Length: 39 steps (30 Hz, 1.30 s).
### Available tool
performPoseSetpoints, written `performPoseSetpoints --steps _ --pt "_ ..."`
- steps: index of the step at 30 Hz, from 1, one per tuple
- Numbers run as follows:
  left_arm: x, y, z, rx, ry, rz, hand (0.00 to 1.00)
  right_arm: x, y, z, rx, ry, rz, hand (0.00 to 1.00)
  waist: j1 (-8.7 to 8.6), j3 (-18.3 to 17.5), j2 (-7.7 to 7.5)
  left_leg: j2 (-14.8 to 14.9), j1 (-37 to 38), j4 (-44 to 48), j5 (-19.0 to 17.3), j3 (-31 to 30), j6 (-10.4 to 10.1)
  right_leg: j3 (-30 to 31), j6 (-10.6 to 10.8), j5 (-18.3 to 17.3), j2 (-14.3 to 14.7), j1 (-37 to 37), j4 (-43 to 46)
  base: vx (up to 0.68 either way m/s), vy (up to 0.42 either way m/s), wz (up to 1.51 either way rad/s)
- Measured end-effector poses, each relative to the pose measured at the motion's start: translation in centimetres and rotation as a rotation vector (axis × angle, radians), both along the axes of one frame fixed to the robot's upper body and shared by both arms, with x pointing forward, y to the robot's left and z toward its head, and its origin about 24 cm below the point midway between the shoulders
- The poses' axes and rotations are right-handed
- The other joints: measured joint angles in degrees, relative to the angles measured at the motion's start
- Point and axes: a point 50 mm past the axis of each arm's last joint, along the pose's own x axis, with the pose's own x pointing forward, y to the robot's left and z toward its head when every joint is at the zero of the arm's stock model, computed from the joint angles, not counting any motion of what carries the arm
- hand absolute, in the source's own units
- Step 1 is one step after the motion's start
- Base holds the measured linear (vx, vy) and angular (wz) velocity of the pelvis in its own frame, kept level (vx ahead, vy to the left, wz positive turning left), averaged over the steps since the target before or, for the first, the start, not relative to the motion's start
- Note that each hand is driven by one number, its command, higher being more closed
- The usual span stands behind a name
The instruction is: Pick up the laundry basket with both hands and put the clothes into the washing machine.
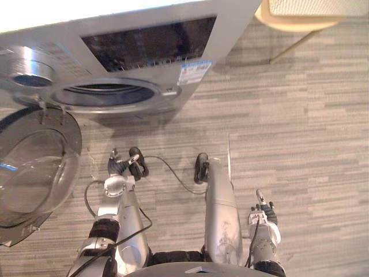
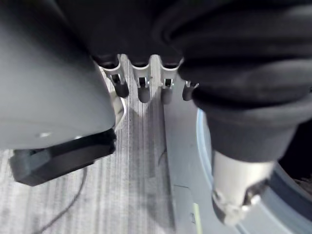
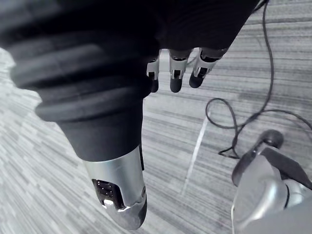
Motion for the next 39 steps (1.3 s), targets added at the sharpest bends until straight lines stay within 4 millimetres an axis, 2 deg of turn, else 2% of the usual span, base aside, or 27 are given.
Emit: performPoseSetpoints --steps 3,4,5,6,7,8,9,11,13,15,18,20,23,25,26,27,28,29,31,32,34,38,39 --pt "-2.4 -0.6 -3.2 0.045 0.154 -0.029 0.0 -0.7 0.3 -1.1 -0.023 0.084 0.041 0.0 -0.15 -2.0 1.39 -1.7 8.8 -7.9 2.6 1.5 -0.3 -1.2 0.4 2.0 0.0 8.5 -7.2 0.15 -0.053 0.07" --pt "-4.2 -0.7 -5.0 0.055 0.242 -0.035 0.0 -1.3 0.5 -1.9 -0.029 0.138 0.068 0.0 -0.13 -4.1 2.09 -2.6 13.9 -12.8 4.1 2.5 -0.7 -1.6 0.6 3.2 0.0 13.2 -11.4 0.15 -0.022 -0.01" --pt "-5.0 -0.6 -5.6 0.056 0.275 -0.032 0.0 -1.5 0.7 -2.2 -0.026 0.159 0.081 0.0 -0.06 -5.1 2.1 -3.0 16.1 -14.9 4.7 3.1 -0.8 -1.5 0.7 3.6 0.0 15.0 -13.0 0.2 -0.02 -0.07" --pt "-7.0 -0.2 -7.1 0.058 0.357 -0.026 0.0 -2.1 1.0 -2.9 -0.014 0.199 0.093 0.0 -0.19 -8.3 2.26 -3.8 19.8 -19.0 6.0 4.0 -1.2 -1.7 0.8 4.4 0.0 18.1 -16.2 0.14 -0.012 -0.09" --pt "-8.1 -0.1 -7.8 0.056 0.398 -0.019 0.0 -2.5 1.2 -3.3 -0.012 0.224 0.102 0.0 -0.15 -10.0 2.39 -4.2 21.6 -21.2 6.6 4.4 -1.2 -1.8 0.9 4.9 0.1 19.5 -17.9 0.2 -0.018 -0.07" --pt "-10.5 0.3 -9.2 0.044 0.49 0.007 0.0 -3.5 1.3 -4.1 0.004 0.275 0.107 0.0 -0.17 -13.2 2.94 -5.1 26.7 -27.0 8.4 4.9 -1.8 -2.6 1.0 5.9 0.2 24.3 -22.4 0.16 -0.017 0.03" --pt "-11.3 0.5 -9.7 0.028 0.521 0.023 0.0 -4.0 1.3 -4.4 0.01 0.297 0.1 0.0 -0.28 -14.5 3.15 -5.4 28.4 -29.3 9.4 4.9 -2.0 -3.2 1.0 6.2 0.2 26.0 -24.0 0.2 -0.037 0.15" --pt "-14.5 0.7 -11.1 -0.061 0.618 0.128 0.0 -6.1 1.0 -5.5 0.045 0.376 0.054 0.0 -0.14 -19.6 3.8 -6.8 34.7 -38.3 13.2 4.9 -2.8 -5.4 0.8 7.1 0.5 31.4 -29.5 0.18 -0.057 0.25" --pt "-15.9 0.5 -11.7 -0.111 0.654 0.187 0.0 -7.3 0.5 -6.0 0.054 0.416 0.015 0.0 0.06 -21.9 4.51 -7.0 38.1 -42.7 15.1 4.6 -3.4 -6.8 0.9 7.6 1.2 34.8 -32.4 0.14 -0.049 0.19" --pt "-16.6 0.5 -12.0 -0.138 0.672 0.213 0.0 -7.9 0.5 -6.3 0.063 0.446 0.001 0.0 0.54 -23.2 4.94 -6.6 39.8 -43.5 15.4 4.5 -3.7 -7.5 0.9 8.2 2.0 37.5 -34.8 0.13 -0.032 0.07" --pt "-16.8 0.6 -12.1 -0.148 0.679 0.225 0.0 -8.2 0.8 -6.7 0.068 0.478 0.01 0.0 0.73 -23.5 4.65 -6.0 41.7 -42.3 15.2 4.7 -3.8 -8.1 0.9 8.6 2.5 41.4 -37.1 0.06 -0.016 0.08" --pt "-16.7 0.5 -12.0 -0.15 0.674 0.221 0.0 -8.0 1.5 -6.8 0.068 0.487 0.035 0.0 0.95 -23.5 4.12 -5.7 41.6 -39.2 15.1 5.2 -3.7 -8.2 0.7 8.7 2.5 43.4 -38.3 0.0 -0.026 0.05" --pt "-16.5 0.1 -12.0 -0.138 0.671 0.192 0.0 -7.0 2.0 -6.7 0.042 0.493 0.116 0.0 1.7 -23.7 3.57 -4.6 39.9 -31.0 14.1 6.1 -2.3 -8.2 0.6 9.6 2.6 46.3 -40.4 -0.04 -0.042 -0.07" --pt "-16.3 -0.3 -12.0 -0.131 0.675 0.158 0.0 -6.2 2.1 -6.6 -0.006 0.495 0.19 0.0 1.65 -24.4 4.91 -4.0 38.4 -25.6 10.0 3.9 -2.7 -7.4 0.7 10.1 3.2 46.7 -40.7 -0.05 0.025 -0.12" --pt "-16.2 -0.4 -12.0 -0.129 0.675 0.153 0.0 -6.0 2.2 -6.5 -0.014 0.495 0.211 0.0 1.68 -24.4 4.99 -4.5 38.3 -24.6 8.5 2.8 -3.2 -6.8 0.8 10.2 3.3 46.7 -40.7 -0.05 0.115 -0.29" --pt "-16.2 -0.4 -12.0 -0.126 0.675 0.149 0.0 -5.5 2.6 -6.6 -0.012 0.488 0.238 0.0 1.86 -24.4 4.98 -5.9 39.0 -24.1 5.3 0.5 -3.1 -5.6 0.8 10.2 3.4 46.4 -40.8 -0.04 0.176 -0.37" --pt "-16.2 -0.5 -12.0 -0.112 0.68 0.131 0.0 -5.2 2.8 -6.5 -0.014 0.477 0.255 0.0 1.89 -24.5 5.09 -6.6 39.9 -25.6 2.9 -0.6 -3.1 -4.6 1.2 10.5 3.7 45.9 -40.8 -0.05 0.226 -0.47" --pt "-16.3 -0.4 -12.0 -0.105 0.682 0.129 0.0 -5.0 3.3 -6.5 -0.021 0.479 0.288 0.0 1.91 -24.5 4.56 -7.7 41.2 -28.1 1.6 -0.1 -3.0 -3.0 1.6 11.0 3.5 45.5 -40.9 -0.04 0.182 -0.39" --pt "-16.5 -0.1 -12.0 -0.085 0.686 0.121 0.0 -5.2 3.9 -6.8 -0.007 0.493 0.307 0.0 2.02 -25.3 3.07 -9.4 42.2 -31.4 2.2 2.2 -1.9 -1.2 1.6 13.5 2.5 45.3 -44.2 -0.01 0.169 -0.52" --pt "-16.7 0.1 -12.0 -0.078 0.692 0.12 0.0 -5.4 4.3 -7.0 0.002 0.504 0.326 0.0 1.96 -25.8 2.36 -10.1 43.2 -33.1 2.5 3.8 -1.7 -0.8 0.9 15.4 1.9 45.9 -46.4 0.03 0.177 -0.58" --pt "-16.9 0.3 -12.1 -0.07 0.701 0.11 0.0 -5.9 4.4 -7.2 0.01 0.522 0.332 0.0 1.93 -26.6 1.73 -11.4 44.5 -35.5 2.8 5.2 -1.7 0.2 0.7 16.8 1.2 46.2 -48.5 0.04 0.153 -0.45" --pt "-16.7 0.4 -12.2 -0.052 0.715 0.071 0.0 -7.2 4.0 -7.5 0.012 0.552 0.318 0.0 1.13 -26.8 0.47 -12.4 47.1 -39.1 3.8 6.9 -1.8 0.0 0.1 17.0 0.9 45.4 -47.1 0.08 0.077 -0.25" --pt "-16.3 0.2 -12.1 -0.047 0.712 0.055 0.0 -7.2 3.7 -7.4 0.006 0.551 0.308 0.0 1.11 -26.4 1.05 -12.0 47.2 -39.5 3.8 7.9 -1.9 0.1 -0.6 16.3 1.4 42.7 -43.0 0.07 0.019 -0.45"
